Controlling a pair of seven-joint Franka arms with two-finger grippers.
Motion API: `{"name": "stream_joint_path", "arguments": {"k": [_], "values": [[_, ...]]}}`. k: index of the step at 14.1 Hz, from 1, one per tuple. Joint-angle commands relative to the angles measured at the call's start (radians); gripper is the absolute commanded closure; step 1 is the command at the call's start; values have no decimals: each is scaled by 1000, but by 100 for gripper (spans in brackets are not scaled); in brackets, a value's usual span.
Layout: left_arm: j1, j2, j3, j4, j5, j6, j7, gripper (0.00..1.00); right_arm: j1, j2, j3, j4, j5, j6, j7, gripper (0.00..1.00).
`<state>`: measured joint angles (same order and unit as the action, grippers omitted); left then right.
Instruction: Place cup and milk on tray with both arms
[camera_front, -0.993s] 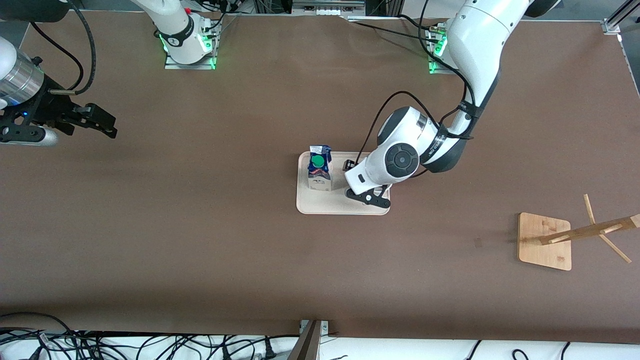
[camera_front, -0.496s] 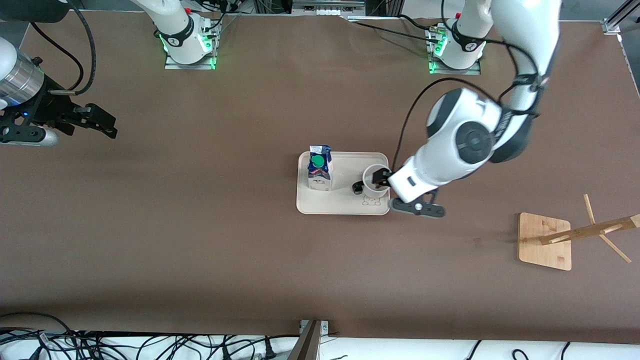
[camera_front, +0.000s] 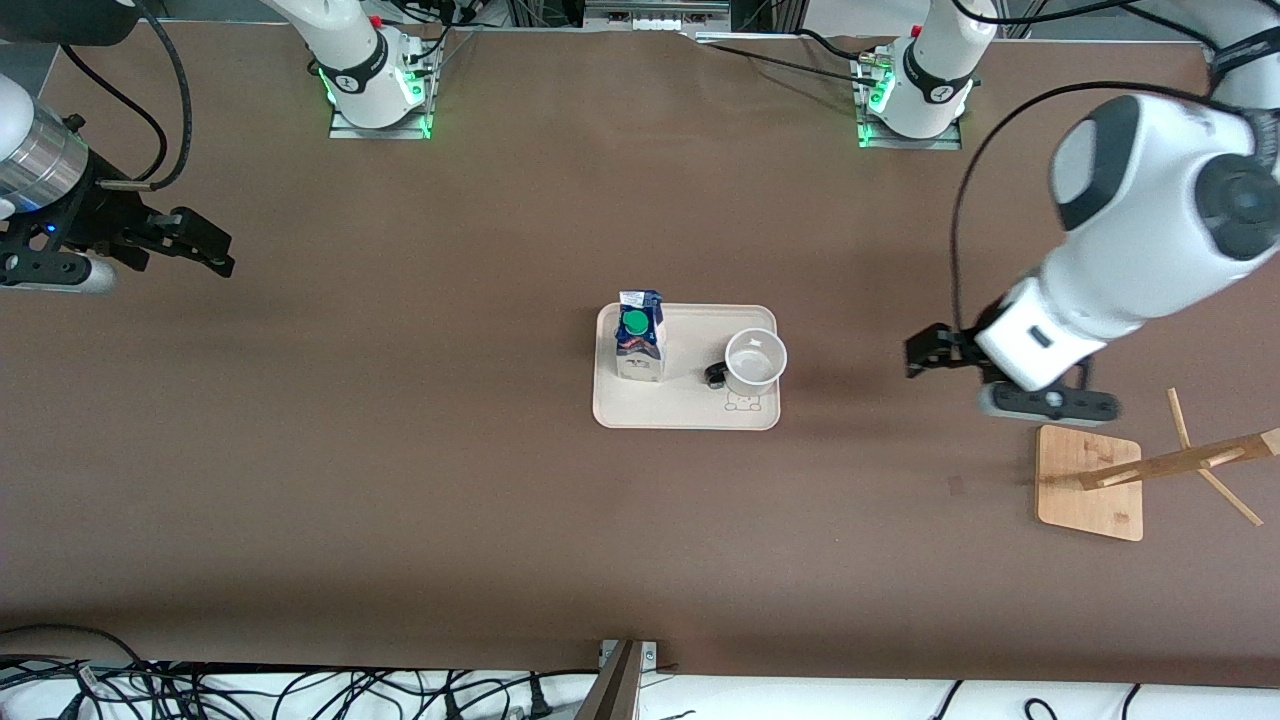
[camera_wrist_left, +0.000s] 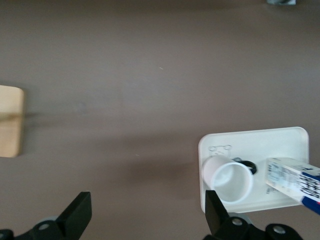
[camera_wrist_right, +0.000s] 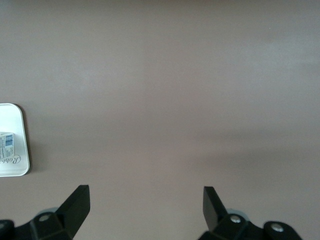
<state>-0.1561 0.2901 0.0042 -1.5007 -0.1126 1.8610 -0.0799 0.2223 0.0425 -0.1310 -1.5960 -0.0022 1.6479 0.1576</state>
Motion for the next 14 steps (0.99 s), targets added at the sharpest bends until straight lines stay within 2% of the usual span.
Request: {"name": "stream_joint_path", "arguments": {"k": [1, 4, 10, 14], "values": [[25, -75, 55, -27, 19, -13, 46, 0, -8, 2, 5, 10, -4, -2, 0, 0], [90, -127, 63, -38, 27, -107, 46, 0, -9, 2, 5, 10, -4, -2, 0, 0], [87, -196, 80, -52, 13, -229, 54, 0, -8, 2, 4, 10, -4, -3, 0, 0], [92, -187, 120, -55, 28, -226, 248, 0, -8, 2, 5, 10, -4, 0, 0, 0]]}}
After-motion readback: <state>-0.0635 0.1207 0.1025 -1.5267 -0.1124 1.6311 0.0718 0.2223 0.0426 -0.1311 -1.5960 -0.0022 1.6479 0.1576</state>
